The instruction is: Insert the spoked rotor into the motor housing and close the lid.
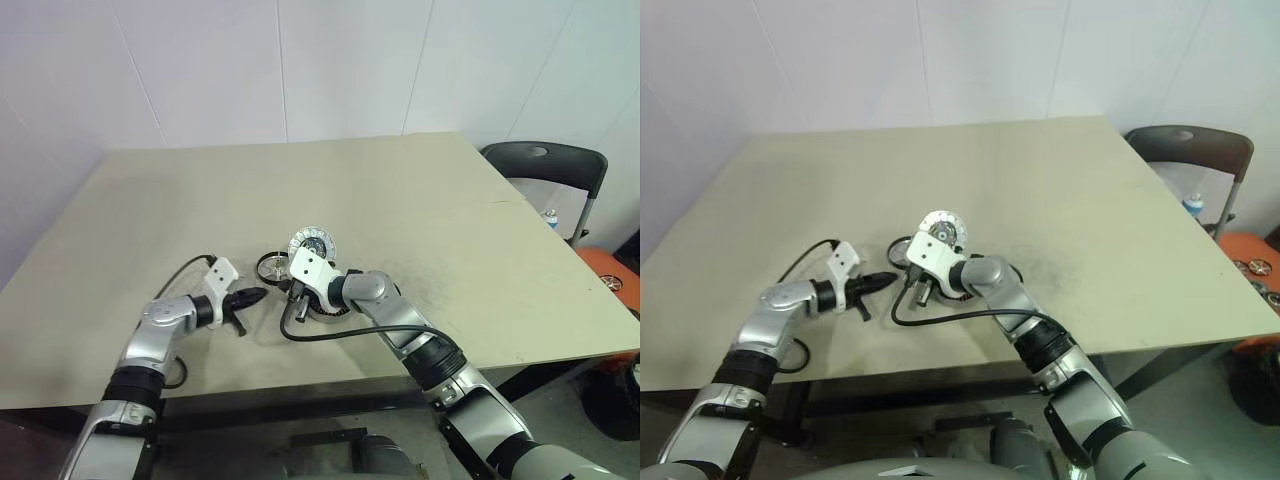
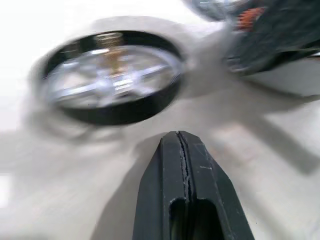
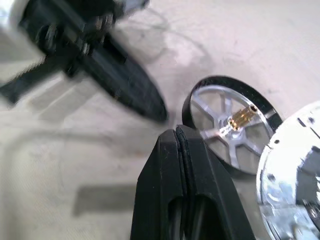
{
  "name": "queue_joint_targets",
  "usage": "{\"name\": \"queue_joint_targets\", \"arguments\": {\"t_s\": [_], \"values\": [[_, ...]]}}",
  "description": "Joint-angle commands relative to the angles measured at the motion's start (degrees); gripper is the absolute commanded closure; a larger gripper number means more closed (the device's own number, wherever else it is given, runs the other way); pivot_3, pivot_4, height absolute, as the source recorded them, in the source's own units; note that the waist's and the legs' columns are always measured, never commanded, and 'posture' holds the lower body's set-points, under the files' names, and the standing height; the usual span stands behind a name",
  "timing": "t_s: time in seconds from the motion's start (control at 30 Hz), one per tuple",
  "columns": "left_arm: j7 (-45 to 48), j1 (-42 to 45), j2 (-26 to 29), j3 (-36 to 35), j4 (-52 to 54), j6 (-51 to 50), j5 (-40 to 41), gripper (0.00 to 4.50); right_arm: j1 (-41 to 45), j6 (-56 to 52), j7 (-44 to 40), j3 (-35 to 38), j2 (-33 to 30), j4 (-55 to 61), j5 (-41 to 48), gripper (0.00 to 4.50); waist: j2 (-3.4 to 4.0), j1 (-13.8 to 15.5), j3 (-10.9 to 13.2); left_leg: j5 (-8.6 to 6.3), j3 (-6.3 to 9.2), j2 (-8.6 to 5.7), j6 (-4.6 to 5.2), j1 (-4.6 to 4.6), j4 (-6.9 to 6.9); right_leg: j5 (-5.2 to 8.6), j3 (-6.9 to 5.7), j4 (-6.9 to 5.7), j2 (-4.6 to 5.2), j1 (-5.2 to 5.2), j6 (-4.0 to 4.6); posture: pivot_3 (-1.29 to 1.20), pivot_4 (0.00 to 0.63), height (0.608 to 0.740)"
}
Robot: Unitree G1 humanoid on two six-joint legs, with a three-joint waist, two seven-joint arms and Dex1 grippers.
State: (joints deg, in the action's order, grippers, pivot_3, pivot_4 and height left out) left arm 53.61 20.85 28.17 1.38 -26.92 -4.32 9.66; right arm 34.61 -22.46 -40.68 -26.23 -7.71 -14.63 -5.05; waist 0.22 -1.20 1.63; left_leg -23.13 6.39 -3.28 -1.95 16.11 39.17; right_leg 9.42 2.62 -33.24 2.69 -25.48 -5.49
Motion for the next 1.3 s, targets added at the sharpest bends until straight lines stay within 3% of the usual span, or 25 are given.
{"name": "queue_joint_targets", "arguments": {"t_s": [0.03,0.2,0.5,0.63,0.97,1.3], "values": [[0.5,1.9,1.1,-1.3,2.6,2.6,0.7,4.50,1.9,1.3,0.5,0.4,0.9,0.6,-0.3,4.47,-0.01,0.2,0.0,0.00,0.00,-0.01,0.00,0.00,0.00,0.00,0.00,0.01,0.02,0.01,0.00,0.00,0.000,0.740],[2.3,5.1,1.3,0.2,1.6,5.7,-0.4,4.50,1.7,1.5,0.3,0.6,0.9,0.3,-0.5,4.47,-0.05,0.2,0.0,0.00,0.01,-0.04,0.00,0.04,0.00,0.00,-0.01,0.03,0.03,0.00,0.00,0.00,0.000,0.740],[8.3,14.2,0.7,6.8,-10.5,15.4,-6.6,4.50,1.6,1.2,0.8,1.6,0.0,0.2,-0.4,4.47,-0.05,-0.1,0.0,0.00,-0.01,-0.03,-0.01,0.03,0.00,0.00,-0.01,0.03,-0.01,-0.01,0.01,0.00,0.000,0.740],[11.2,17.0,0.9,8.6,-16.4,19.1,-8.3,3.62,1.5,1.0,1.2,2.0,-0.3,0.5,-0.3,4.50,-0.06,0.0,0.0,0.00,-0.02,-0.03,0.00,0.03,0.00,-0.01,0.00,0.02,0.00,-0.01,0.01,0.00,0.000,0.740],[7.0,23.5,0.6,12.4,-28.9,31.1,-17.0,0.27,0.8,0.3,1.4,2.5,-1.3,1.7,-0.2,4.50,-0.07,0.1,0.0,0.00,-0.01,-0.03,0.00,0.04,0.00,-0.01,-0.01,0.02,0.00,-0.01,0.01,0.00,0.000,0.740],[4.6,27.6,-2.8,15.0,-35.5,33.6,-21.9,0.27,0.4,-0.3,2.2,2.7,-0.9,2.4,-0.2,4.50,-0.10,0.3,-0.1,0.00,-0.02,-0.05,0.01,0.04,0.03,-0.01,-0.01,0.00,0.01,0.01,0.00,0.00,0.000,0.740]]}}
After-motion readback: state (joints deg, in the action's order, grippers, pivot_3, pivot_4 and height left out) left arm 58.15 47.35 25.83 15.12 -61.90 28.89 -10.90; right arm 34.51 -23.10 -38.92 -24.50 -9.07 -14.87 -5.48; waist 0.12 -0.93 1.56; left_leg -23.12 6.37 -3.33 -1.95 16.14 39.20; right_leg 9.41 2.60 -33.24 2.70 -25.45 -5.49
